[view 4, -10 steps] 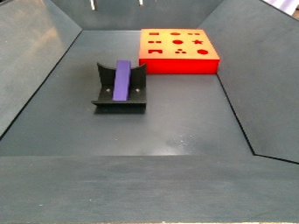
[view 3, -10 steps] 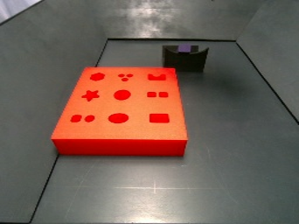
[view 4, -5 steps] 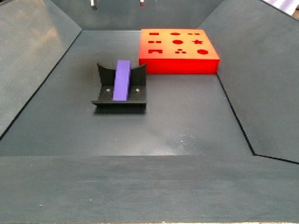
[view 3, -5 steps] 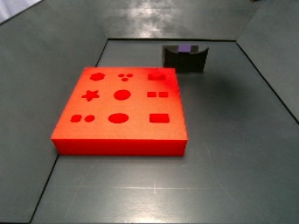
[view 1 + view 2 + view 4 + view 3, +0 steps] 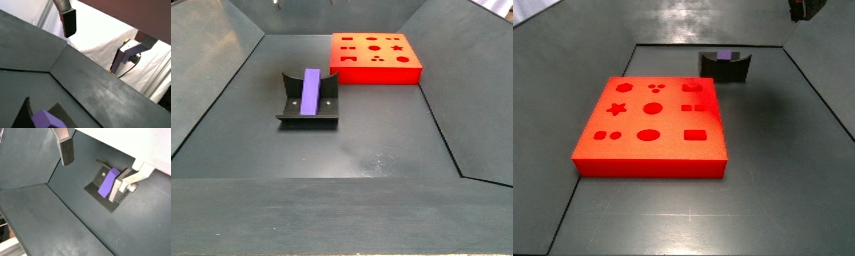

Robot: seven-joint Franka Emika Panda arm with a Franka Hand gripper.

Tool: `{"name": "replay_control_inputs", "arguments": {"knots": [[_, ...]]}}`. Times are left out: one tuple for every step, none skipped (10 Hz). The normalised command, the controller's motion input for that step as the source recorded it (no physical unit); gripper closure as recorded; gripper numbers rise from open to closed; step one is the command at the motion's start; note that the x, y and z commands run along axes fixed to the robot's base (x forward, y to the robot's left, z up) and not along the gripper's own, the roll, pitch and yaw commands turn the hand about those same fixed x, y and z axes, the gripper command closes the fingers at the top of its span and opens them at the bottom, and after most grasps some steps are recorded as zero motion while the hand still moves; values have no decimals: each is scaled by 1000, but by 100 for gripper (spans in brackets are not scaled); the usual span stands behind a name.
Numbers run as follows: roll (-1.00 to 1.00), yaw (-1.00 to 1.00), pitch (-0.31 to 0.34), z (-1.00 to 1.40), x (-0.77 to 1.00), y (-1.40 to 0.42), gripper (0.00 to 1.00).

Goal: Pick up the rectangle object. Move up. Place the rectangle object on the fixture. Regrasp the rectangle object. Move to above the board. Insert the rectangle object.
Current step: Regrasp the rectangle object.

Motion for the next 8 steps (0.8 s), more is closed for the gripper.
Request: {"name": "replay_control_inputs", "arguments": {"knots": [[212,160,-50,-1000,31,77,0],[188,152,-76,-1000,31,78,0],[146,111,-113,-1000,43,68,0],[106,76,-128,-1000,52,65,0],[79,43,-131,-1000,57,64,0],[68,2,-130,-1000,65,59,0],[68,-15,-122,-1000,67,57,0],[65,-42,-103,-1000,73,53,0]]}}
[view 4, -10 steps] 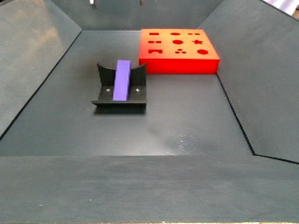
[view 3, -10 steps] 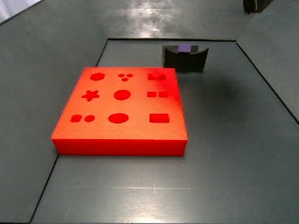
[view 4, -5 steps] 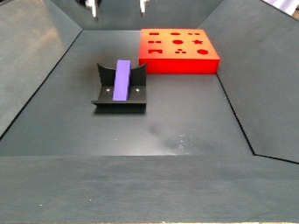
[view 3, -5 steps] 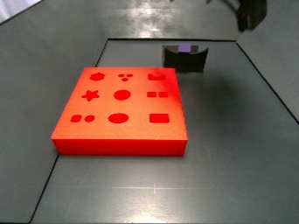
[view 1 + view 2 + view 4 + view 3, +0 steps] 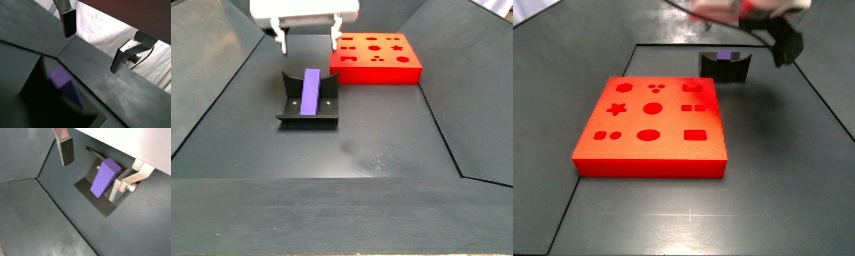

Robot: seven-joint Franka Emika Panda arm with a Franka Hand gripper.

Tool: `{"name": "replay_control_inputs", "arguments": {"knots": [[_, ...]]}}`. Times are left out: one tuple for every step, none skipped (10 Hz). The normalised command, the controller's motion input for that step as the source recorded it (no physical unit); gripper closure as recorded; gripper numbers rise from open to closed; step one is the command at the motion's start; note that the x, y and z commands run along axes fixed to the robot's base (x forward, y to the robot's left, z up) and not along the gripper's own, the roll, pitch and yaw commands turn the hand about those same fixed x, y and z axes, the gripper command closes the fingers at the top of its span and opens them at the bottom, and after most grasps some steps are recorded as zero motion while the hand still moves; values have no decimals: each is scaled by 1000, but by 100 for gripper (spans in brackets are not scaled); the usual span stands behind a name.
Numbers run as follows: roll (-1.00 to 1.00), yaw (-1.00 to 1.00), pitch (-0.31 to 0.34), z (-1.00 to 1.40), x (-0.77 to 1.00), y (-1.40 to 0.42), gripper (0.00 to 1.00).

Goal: Pick up the rectangle object. Move up. Place the rectangle object on the fixture. Regrasp the rectangle object. Move to above the board. Insert the rectangle object.
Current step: Regrasp the rectangle object, then move to above the board.

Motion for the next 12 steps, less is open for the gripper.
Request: {"name": "replay_control_inputs", "arguments": {"knots": [[61,-56,-80,-1000,84,48,0],[60,-60,-57,-1000,92,42,0],[58,-59,-37,-892,87,34,0],[58,-51,-7,-680,82,19,0],[63,-39,8,-529,81,10,0],[61,-20,26,-332,77,9,0],[56,-8,24,-240,74,8,0],[39,10,28,-168,9,-6,0],[0,0,0,0,0,0,100],[214,-356,-30,1000,73,-114,100],[210,-355,-24,1000,71,-114,100],[165,-305,40,1000,60,-109,100]]}}
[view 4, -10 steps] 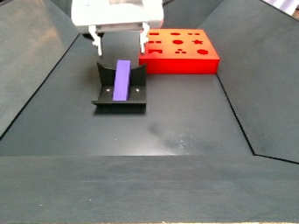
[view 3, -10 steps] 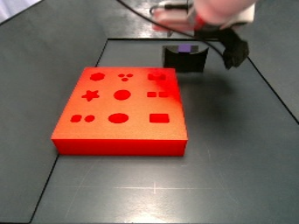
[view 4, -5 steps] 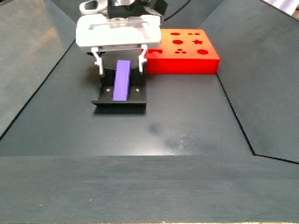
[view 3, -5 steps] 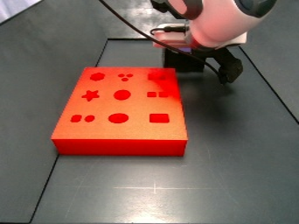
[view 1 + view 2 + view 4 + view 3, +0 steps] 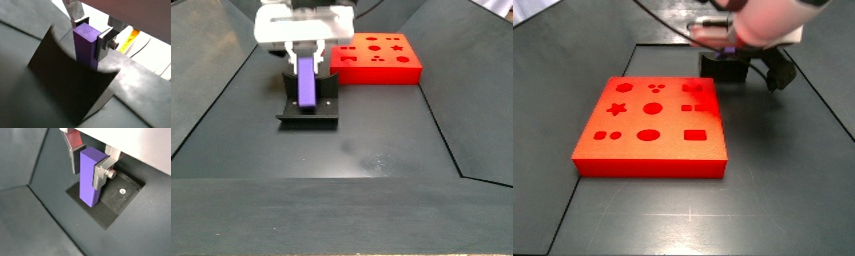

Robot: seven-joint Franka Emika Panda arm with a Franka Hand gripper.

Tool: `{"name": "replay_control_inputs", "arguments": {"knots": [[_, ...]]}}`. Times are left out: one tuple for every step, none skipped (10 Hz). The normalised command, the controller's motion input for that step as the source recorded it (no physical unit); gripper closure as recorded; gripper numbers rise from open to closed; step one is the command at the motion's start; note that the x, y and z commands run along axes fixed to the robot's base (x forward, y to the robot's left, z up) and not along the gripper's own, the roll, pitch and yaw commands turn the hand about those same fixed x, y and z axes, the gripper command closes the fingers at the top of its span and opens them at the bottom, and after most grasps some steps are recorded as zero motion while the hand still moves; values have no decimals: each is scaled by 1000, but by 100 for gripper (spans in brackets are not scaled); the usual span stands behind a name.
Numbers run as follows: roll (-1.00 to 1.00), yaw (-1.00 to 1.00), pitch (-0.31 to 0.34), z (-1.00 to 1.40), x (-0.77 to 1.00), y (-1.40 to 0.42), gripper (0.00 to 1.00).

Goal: Pick up the rectangle object. Move up. Place the rectangle object on the fixture. Regrasp the rectangle object. Move to above the board. Insert the rectangle object.
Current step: Move to above the board.

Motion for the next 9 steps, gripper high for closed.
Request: {"name": "replay_control_inputs", "arguments": {"knots": [[127,-276,74,1000,58,-105,100],[65,-189,162,1000,54,-101,100],[56,-149,187,1000,51,-99,100],[30,-68,219,1000,47,-96,100],[17,-32,232,1000,45,-95,100],[-10,40,244,1000,45,-92,100],[-28,90,248,1000,46,-89,100],[-35,146,242,1000,49,-88,100],[-28,183,208,1000,52,-87,100]]}}
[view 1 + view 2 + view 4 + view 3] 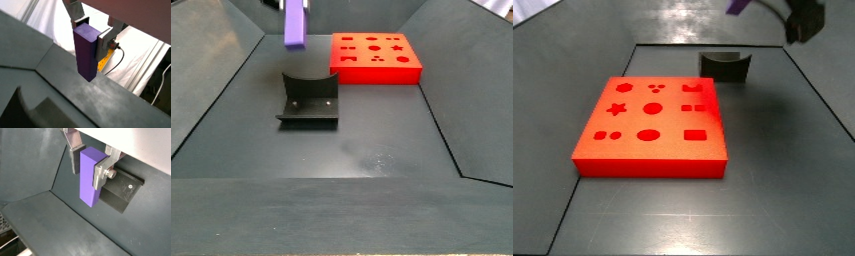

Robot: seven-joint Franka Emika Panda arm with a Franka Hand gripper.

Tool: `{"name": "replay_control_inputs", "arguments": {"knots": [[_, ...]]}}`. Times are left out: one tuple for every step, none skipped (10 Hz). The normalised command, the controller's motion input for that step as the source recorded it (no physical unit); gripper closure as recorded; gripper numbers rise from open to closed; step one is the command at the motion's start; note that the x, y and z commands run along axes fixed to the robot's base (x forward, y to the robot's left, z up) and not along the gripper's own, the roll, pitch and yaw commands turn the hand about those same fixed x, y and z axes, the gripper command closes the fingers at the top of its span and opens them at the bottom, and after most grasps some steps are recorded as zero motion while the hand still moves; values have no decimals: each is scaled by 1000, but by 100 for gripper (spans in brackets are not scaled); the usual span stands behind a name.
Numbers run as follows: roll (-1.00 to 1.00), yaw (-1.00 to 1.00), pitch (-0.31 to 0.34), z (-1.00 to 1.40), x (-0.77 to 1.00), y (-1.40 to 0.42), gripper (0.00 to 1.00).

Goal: Pick up the rectangle object. Move up. Place the rectangle object on the fixture. Regrasp the rectangle object. Move to above the board. Insert the rectangle object.
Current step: Move to above the board.

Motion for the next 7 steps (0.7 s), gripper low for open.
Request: {"name": "replay_control_inputs", "arguments": {"knots": [[-24,198,184,1000,53,-87,100],[-22,214,133,1000,54,-83,100],[-23,216,94,1000,55,-80,100],[-22,204,57,1000,54,-80,100],[-24,185,26,1000,54,-77,100],[-28,155,0,1000,52,-72,100],[-34,126,-7,1000,52,-68,100]]}}
